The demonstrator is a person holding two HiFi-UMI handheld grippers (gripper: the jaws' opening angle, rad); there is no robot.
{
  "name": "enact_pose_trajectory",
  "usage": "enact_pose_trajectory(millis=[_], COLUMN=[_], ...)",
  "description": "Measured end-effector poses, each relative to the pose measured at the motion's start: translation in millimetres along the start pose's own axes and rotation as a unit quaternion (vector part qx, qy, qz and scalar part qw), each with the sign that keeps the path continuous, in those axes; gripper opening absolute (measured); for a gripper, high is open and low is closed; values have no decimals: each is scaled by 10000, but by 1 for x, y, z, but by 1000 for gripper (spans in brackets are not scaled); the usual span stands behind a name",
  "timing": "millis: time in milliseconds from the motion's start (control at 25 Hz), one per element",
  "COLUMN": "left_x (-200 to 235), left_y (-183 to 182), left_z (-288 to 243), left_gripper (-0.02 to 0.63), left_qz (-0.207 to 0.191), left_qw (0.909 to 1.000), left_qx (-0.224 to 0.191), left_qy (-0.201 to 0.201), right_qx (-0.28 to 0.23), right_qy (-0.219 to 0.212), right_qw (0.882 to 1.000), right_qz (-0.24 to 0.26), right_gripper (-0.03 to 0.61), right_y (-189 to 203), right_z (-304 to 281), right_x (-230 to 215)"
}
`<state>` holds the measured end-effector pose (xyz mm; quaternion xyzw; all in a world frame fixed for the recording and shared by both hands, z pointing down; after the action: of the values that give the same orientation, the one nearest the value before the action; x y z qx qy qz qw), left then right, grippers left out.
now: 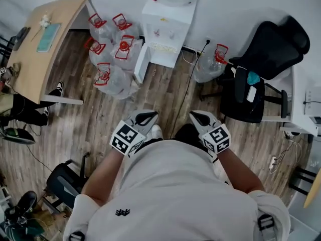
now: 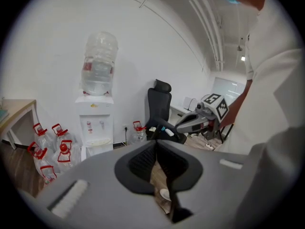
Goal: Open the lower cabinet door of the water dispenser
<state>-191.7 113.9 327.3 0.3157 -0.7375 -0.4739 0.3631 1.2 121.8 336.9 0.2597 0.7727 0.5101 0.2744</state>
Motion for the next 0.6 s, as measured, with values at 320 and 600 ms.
enact_pose_trajectory(millis=[320, 600], left_x=[-51, -119], left_y=[-23, -31], left_z=[-25, -60], left_gripper=[58, 58], left_qz=[-74, -140], left_qw=[9999, 9997], left_qx=[-51, 1], left_qy=[-141, -182], right_qx=[-562, -737], right_qy=[27, -107], right_qw=[9984, 9967], right_qz=[102, 312], right_gripper=[2, 2], right_y=[-29, -32], right_z=[89, 167], right_x=[-11, -32])
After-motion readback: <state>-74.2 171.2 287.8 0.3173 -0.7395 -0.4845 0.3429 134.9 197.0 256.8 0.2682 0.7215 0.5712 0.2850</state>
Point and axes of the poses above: the fingertips, and each gripper's own axes: z backward along the fingers, x to its left, y out of its underside, the point moved 4 cm from there along z, backward along the fingers, and after that the axes turned 12 degrees about -x, right-handed, at the moved point
